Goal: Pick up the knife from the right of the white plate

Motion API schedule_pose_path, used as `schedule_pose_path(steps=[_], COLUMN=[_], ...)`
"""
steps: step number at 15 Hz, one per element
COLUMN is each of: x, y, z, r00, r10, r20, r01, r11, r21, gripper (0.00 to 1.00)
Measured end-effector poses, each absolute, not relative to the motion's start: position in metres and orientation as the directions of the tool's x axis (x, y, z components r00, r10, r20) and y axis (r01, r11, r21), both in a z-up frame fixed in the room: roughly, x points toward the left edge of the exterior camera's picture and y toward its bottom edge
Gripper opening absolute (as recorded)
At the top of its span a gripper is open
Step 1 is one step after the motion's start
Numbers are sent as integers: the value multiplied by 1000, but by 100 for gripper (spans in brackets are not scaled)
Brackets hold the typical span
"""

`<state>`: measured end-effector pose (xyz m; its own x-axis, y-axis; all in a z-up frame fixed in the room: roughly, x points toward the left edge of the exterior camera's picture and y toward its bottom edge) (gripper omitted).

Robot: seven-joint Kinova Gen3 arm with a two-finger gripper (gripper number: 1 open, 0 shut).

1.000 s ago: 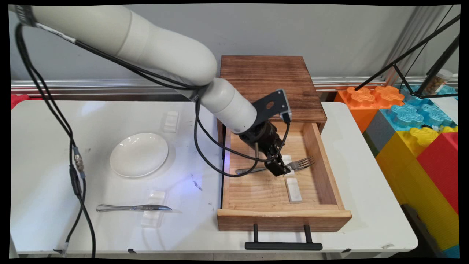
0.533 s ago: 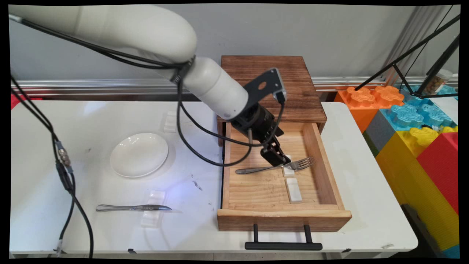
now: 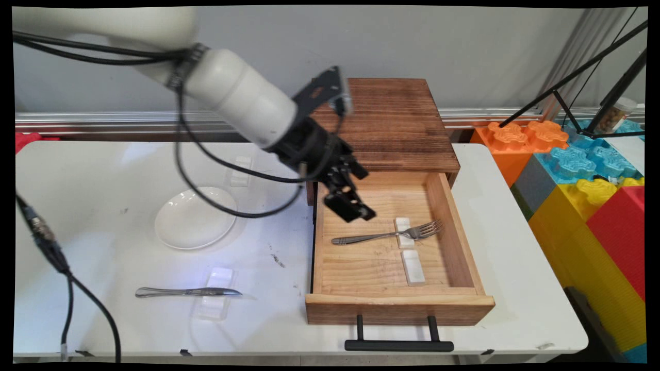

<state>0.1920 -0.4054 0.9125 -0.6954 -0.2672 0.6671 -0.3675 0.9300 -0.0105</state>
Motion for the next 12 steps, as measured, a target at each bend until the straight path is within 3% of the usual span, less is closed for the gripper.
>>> schedule_pose_path(steps=[12], x=[369], y=[-353], z=[914], r00=[-729], r10=[-266], r20=[630], r01=[-318], r11=[947], r21=[32], gripper=[100])
